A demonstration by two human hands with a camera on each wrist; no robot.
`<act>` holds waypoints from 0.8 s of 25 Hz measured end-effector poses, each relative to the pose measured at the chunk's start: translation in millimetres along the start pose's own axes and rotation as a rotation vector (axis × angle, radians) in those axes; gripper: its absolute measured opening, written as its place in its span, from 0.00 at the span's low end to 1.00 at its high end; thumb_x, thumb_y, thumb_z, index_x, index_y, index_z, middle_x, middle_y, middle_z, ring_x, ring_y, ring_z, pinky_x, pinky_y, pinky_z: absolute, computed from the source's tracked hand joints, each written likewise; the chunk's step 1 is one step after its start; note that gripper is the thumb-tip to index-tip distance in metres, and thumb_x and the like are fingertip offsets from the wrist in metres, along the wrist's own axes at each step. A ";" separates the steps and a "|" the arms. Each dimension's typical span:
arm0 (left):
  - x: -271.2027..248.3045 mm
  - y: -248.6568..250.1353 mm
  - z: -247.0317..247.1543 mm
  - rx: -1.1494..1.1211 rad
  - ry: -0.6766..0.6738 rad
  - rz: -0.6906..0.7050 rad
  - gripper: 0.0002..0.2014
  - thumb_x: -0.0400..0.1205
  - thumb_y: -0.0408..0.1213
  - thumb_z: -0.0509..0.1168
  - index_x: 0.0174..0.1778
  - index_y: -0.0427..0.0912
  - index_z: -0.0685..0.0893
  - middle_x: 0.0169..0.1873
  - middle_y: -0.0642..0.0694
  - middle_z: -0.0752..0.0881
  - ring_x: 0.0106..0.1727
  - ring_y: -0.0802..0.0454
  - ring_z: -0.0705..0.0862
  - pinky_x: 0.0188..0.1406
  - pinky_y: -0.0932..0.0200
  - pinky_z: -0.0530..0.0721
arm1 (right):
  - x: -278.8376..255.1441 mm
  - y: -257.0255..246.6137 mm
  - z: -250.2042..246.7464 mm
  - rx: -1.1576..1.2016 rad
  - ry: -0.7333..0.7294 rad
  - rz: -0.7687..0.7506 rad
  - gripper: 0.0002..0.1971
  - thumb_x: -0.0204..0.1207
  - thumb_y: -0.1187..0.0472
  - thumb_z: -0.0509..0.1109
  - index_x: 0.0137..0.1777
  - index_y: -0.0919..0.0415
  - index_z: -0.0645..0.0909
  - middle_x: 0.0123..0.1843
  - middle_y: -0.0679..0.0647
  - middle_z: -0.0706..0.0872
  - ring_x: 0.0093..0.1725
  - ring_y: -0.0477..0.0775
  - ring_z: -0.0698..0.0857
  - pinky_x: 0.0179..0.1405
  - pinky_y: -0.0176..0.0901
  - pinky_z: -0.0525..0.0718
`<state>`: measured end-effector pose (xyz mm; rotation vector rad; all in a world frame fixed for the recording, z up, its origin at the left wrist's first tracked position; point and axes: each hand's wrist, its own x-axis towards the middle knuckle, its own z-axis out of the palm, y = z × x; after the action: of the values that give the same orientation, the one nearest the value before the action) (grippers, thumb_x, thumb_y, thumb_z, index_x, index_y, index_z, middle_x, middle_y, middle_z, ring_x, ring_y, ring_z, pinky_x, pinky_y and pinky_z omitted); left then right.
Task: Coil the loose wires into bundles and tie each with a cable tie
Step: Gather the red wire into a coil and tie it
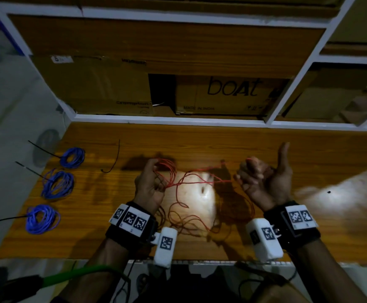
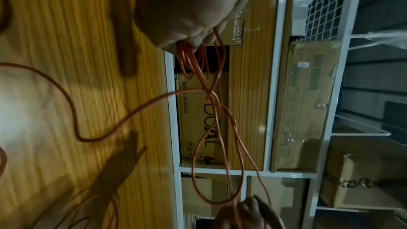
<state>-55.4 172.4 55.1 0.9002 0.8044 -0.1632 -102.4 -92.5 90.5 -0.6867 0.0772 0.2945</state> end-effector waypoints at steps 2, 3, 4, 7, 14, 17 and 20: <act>3.5 0.0 -3.9 -0.013 -0.026 -0.034 0.14 0.83 0.43 0.70 0.34 0.45 0.76 0.11 0.54 0.67 0.09 0.62 0.61 0.07 0.69 0.58 | -1.0 -6.3 1.5 -0.157 -0.094 0.200 0.58 0.71 0.16 0.45 0.58 0.76 0.83 0.21 0.51 0.57 0.19 0.49 0.58 0.28 0.42 0.69; 4.0 -0.4 -6.5 -0.025 -0.041 -0.059 0.15 0.83 0.43 0.69 0.33 0.47 0.74 0.10 0.54 0.67 0.08 0.62 0.61 0.06 0.69 0.58 | -2.5 -8.1 0.7 -0.221 -0.136 0.222 0.61 0.72 0.16 0.43 0.68 0.79 0.77 0.20 0.51 0.60 0.18 0.48 0.61 0.26 0.41 0.68; 4.7 0.4 -8.5 -0.034 -0.050 -0.080 0.16 0.84 0.43 0.69 0.32 0.47 0.73 0.09 0.54 0.66 0.08 0.61 0.60 0.05 0.68 0.57 | -3.1 -8.7 -0.6 -0.236 -0.161 0.183 0.60 0.74 0.18 0.44 0.69 0.80 0.75 0.20 0.52 0.65 0.19 0.49 0.67 0.28 0.42 0.71; 2.4 5.0 -9.9 -0.058 -0.087 -0.115 0.18 0.85 0.43 0.67 0.29 0.48 0.72 0.09 0.54 0.65 0.08 0.60 0.59 0.05 0.69 0.54 | -5.9 0.9 -2.2 -0.091 -0.117 -0.081 0.48 0.76 0.21 0.48 0.41 0.72 0.82 0.26 0.58 0.70 0.31 0.57 0.69 0.49 0.52 0.70; -4.5 8.1 -12.2 0.162 -0.283 -0.071 0.16 0.82 0.40 0.69 0.28 0.47 0.75 0.12 0.56 0.67 0.10 0.62 0.60 0.07 0.69 0.56 | 3.0 5.3 -24.0 -0.250 0.278 0.021 0.24 0.84 0.42 0.61 0.38 0.61 0.85 0.29 0.51 0.83 0.29 0.47 0.85 0.34 0.36 0.87; -6.3 4.1 -16.1 0.195 -0.331 -0.040 0.12 0.80 0.39 0.72 0.31 0.47 0.79 0.16 0.57 0.69 0.13 0.62 0.62 0.07 0.68 0.59 | 2.9 12.5 -29.7 -0.561 0.357 0.091 0.21 0.85 0.47 0.59 0.55 0.63 0.86 0.37 0.52 0.91 0.38 0.50 0.90 0.37 0.37 0.88; -11.9 0.4 -12.9 0.204 -0.316 0.021 0.07 0.80 0.35 0.71 0.37 0.44 0.83 0.20 0.55 0.72 0.15 0.62 0.64 0.08 0.69 0.60 | 4.6 26.2 -35.1 -0.898 0.431 -0.052 0.16 0.83 0.46 0.66 0.61 0.54 0.86 0.53 0.48 0.91 0.57 0.54 0.88 0.58 0.53 0.87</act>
<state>-70.7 180.1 58.8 1.0431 0.4891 -0.3650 -104.8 -94.3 46.6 -1.6371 0.3504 0.1131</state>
